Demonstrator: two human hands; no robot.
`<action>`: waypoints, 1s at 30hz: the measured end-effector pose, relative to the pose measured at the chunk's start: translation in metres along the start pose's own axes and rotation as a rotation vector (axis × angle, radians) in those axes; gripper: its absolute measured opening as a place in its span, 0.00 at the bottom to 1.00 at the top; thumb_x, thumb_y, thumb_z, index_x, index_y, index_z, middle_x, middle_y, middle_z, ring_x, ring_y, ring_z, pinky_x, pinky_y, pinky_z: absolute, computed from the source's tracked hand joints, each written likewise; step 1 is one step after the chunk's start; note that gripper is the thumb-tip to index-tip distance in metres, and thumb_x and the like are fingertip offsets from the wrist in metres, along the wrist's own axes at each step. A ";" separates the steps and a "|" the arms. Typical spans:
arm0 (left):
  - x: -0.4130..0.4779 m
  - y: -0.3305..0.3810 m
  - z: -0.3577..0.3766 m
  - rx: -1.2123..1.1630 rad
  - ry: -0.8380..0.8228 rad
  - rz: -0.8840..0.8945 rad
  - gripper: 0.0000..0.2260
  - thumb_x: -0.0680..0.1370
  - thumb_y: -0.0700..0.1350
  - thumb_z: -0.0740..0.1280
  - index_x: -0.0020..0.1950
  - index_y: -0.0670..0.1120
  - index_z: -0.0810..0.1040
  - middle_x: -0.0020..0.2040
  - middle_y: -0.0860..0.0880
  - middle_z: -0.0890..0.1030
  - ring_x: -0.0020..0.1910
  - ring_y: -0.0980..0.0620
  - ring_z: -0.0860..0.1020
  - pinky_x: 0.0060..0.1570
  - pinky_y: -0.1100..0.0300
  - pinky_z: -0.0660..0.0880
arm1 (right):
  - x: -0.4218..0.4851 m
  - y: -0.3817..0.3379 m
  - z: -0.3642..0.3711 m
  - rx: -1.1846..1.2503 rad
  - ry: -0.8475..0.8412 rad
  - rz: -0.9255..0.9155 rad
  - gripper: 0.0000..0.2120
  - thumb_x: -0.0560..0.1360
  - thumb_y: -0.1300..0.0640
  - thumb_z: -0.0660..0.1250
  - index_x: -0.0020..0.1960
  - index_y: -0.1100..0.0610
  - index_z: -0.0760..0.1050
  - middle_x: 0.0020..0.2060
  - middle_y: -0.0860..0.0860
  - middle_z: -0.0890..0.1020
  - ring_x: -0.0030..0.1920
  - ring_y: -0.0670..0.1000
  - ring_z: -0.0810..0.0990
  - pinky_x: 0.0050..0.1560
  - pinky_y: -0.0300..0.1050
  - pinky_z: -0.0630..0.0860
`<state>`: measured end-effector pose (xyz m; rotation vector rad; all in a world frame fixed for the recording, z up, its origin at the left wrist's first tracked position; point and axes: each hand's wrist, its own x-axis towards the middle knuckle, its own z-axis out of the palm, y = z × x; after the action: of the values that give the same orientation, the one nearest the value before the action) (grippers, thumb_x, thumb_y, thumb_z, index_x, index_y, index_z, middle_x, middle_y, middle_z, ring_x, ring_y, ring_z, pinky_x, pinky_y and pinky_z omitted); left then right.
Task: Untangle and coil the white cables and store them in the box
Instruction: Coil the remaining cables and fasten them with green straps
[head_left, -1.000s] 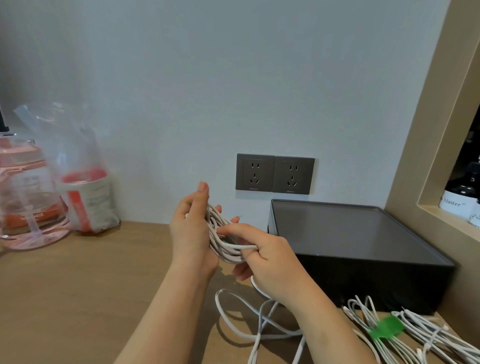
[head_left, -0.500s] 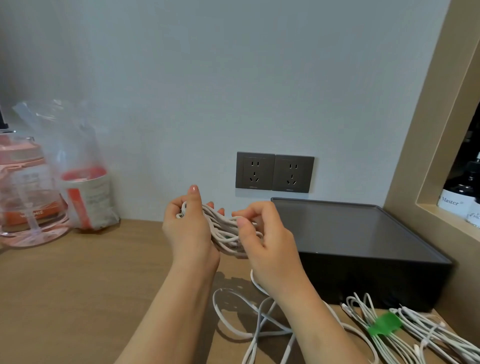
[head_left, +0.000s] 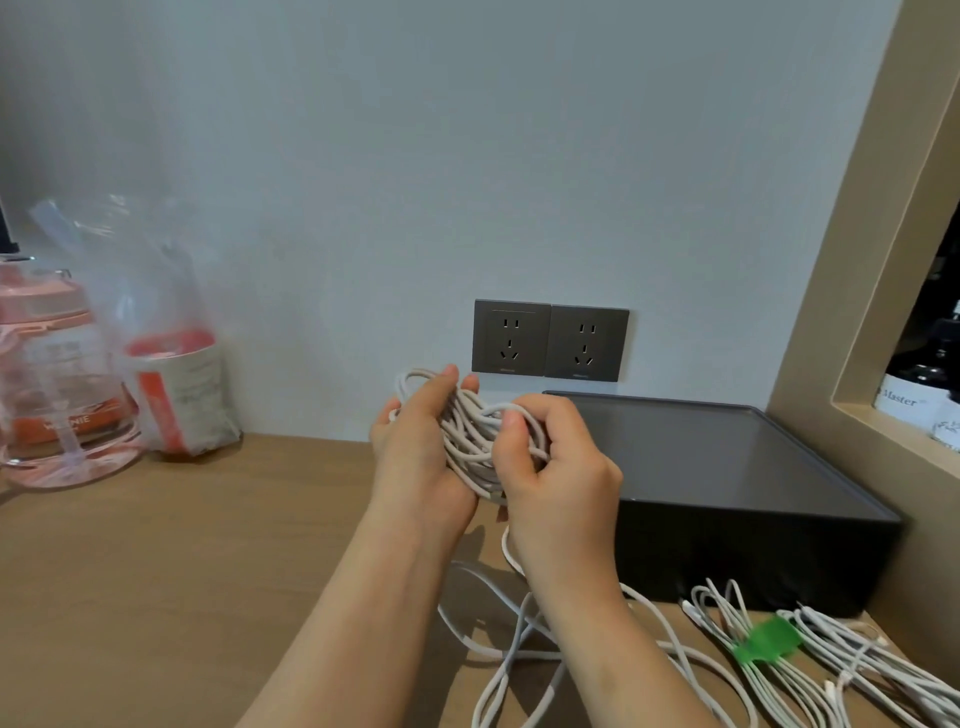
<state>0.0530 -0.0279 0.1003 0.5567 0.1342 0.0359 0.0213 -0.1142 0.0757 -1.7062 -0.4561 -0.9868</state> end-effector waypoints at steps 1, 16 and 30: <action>-0.004 0.000 0.002 0.021 -0.035 -0.064 0.15 0.74 0.42 0.69 0.60 0.39 0.76 0.38 0.45 0.83 0.34 0.47 0.83 0.33 0.52 0.81 | 0.001 0.001 -0.002 -0.022 0.036 -0.024 0.04 0.75 0.53 0.61 0.43 0.51 0.73 0.34 0.36 0.74 0.37 0.34 0.76 0.33 0.22 0.68; -0.004 0.016 0.006 0.058 -0.077 -0.004 0.11 0.79 0.43 0.60 0.37 0.43 0.72 0.25 0.49 0.80 0.24 0.55 0.79 0.36 0.60 0.78 | 0.019 -0.001 -0.030 0.200 -0.553 0.484 0.21 0.69 0.47 0.72 0.55 0.39 0.65 0.47 0.47 0.79 0.29 0.46 0.78 0.25 0.37 0.72; 0.001 0.050 -0.018 -0.223 -0.290 -0.129 0.15 0.58 0.35 0.73 0.23 0.45 0.67 0.21 0.55 0.68 0.19 0.59 0.68 0.20 0.68 0.69 | 0.035 0.013 -0.084 -0.309 -0.950 0.646 0.18 0.74 0.42 0.64 0.32 0.52 0.77 0.24 0.47 0.77 0.30 0.42 0.76 0.53 0.40 0.73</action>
<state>0.0515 0.0243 0.1114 0.3249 -0.1162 -0.1535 0.0187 -0.2018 0.1038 -2.3349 -0.3016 0.2837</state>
